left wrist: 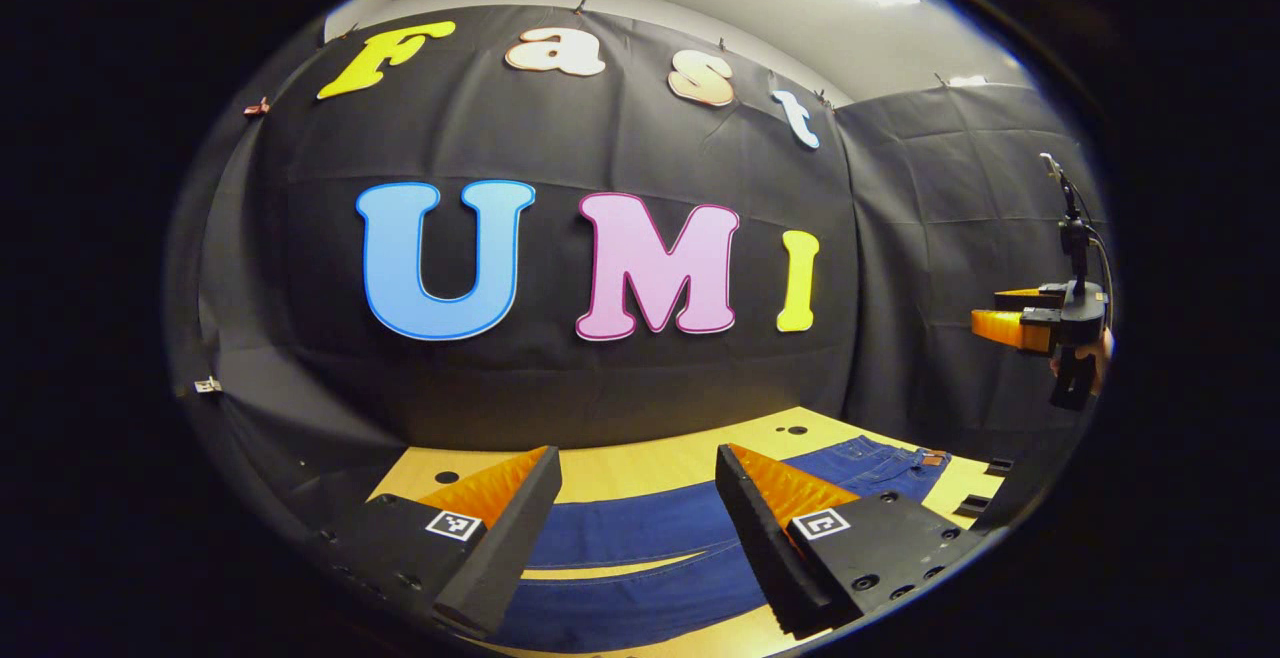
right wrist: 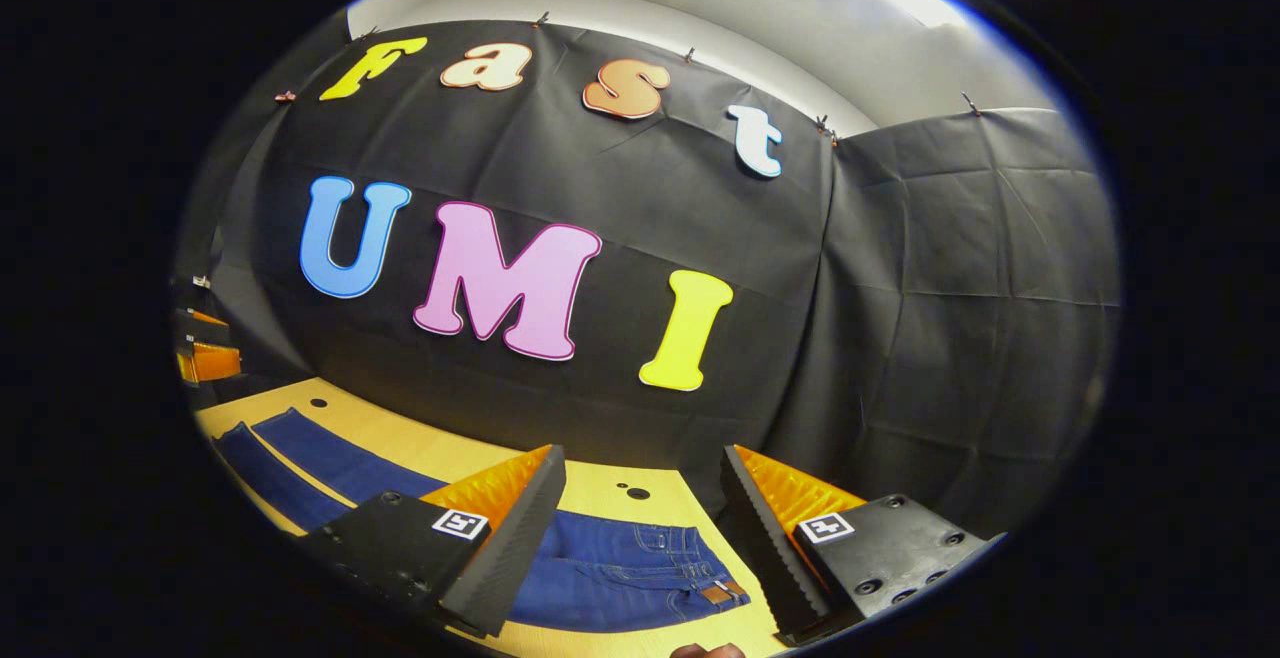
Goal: Grasp the waist and the cuffs of the jeans and fold them to make the two legs overlap; first hold the waist and fold one-third of the jeans toward the cuffs, then hold the cuffs and fold the remaining one-third in the same direction to finish folding.
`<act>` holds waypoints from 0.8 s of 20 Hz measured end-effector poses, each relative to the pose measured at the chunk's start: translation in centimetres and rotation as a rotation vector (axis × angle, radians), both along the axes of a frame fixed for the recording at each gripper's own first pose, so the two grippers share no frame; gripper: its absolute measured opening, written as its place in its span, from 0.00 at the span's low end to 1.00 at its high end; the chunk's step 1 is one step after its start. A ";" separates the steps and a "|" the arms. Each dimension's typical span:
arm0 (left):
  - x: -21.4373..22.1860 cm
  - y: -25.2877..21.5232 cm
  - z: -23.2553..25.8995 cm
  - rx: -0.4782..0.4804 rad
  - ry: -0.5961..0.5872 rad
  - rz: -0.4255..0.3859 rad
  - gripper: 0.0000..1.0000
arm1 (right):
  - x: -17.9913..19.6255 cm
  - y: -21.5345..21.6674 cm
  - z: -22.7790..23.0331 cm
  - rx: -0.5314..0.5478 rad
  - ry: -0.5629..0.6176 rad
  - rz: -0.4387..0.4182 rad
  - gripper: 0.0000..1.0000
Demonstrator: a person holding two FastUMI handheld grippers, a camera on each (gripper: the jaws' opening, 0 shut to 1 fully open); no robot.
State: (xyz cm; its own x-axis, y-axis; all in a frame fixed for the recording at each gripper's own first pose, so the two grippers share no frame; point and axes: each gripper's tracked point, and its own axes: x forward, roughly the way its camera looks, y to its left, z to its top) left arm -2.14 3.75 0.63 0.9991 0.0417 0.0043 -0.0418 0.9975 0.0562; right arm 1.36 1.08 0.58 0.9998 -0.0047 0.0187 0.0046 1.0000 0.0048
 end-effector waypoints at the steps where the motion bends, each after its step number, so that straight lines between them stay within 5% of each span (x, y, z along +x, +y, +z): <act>1: -0.3 0.3 -0.3 0.008 0.010 0.002 0.97 | 0.2 0.2 -0.5 -0.009 0.012 0.009 0.96; 11: -3.5 8.8 -9.4 0.217 0.262 -0.013 0.98 | 4.1 -4.1 -3.8 -0.262 0.129 0.053 0.96; 16: -4.5 11.3 -17.1 0.376 0.450 -0.129 0.99 | 5.8 -6.0 -9.7 -0.318 0.257 0.057 0.96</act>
